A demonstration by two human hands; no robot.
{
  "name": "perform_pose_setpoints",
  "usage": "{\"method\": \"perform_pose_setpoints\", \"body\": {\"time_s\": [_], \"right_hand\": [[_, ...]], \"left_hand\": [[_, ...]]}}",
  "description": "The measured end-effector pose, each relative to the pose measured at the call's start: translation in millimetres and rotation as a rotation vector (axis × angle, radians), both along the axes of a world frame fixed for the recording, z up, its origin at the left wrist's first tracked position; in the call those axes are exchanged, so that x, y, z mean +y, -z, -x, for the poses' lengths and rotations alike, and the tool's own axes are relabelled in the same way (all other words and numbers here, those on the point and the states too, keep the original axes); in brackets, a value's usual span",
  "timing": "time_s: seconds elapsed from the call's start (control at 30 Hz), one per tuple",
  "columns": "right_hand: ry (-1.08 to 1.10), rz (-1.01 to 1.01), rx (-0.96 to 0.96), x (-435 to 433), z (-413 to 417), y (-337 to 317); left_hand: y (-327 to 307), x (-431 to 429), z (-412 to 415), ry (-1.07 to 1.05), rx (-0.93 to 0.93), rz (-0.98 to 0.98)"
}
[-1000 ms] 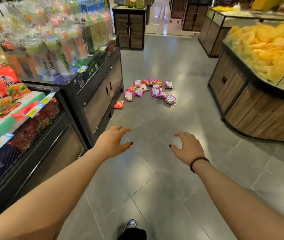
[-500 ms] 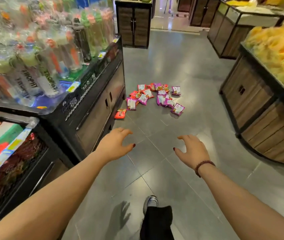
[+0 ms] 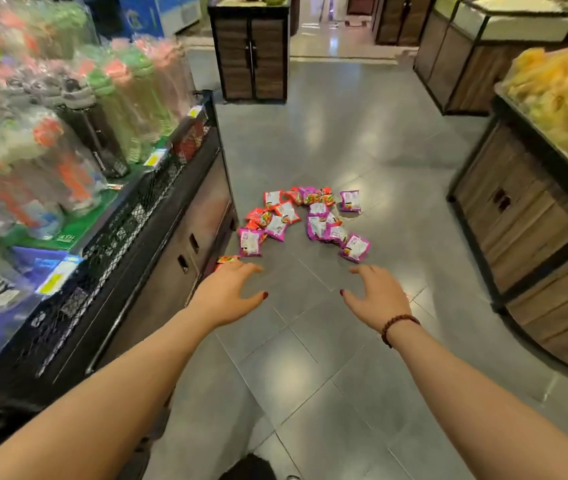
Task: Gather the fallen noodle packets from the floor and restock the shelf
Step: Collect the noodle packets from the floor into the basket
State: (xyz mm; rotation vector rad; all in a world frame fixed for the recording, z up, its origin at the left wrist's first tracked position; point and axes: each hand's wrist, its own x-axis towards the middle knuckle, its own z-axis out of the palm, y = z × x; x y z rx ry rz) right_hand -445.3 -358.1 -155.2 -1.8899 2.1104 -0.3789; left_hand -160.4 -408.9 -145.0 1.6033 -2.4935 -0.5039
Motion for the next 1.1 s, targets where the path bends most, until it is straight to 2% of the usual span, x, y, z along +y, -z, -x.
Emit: {"method": "perform_pose_setpoints", "body": {"time_s": [0.4,0.67,0.9,1.1], "right_hand": [[0.124,-0.022,0.002,-223,69,21],[0.206,-0.052,0.008,-340,116,26],[0.230,-0.174,-0.020,-439,188,66],[0.244,-0.285,-0.049,-551,281,109]], "left_hand": [[30,-269,92,0.204,0.005,0.041],[28,-416,157,0.318,-0.057,-0.043],[56,-520,222,0.323,-0.105,-0.093],[87,-633,302,0.265,-0.161,-0.153]]}}
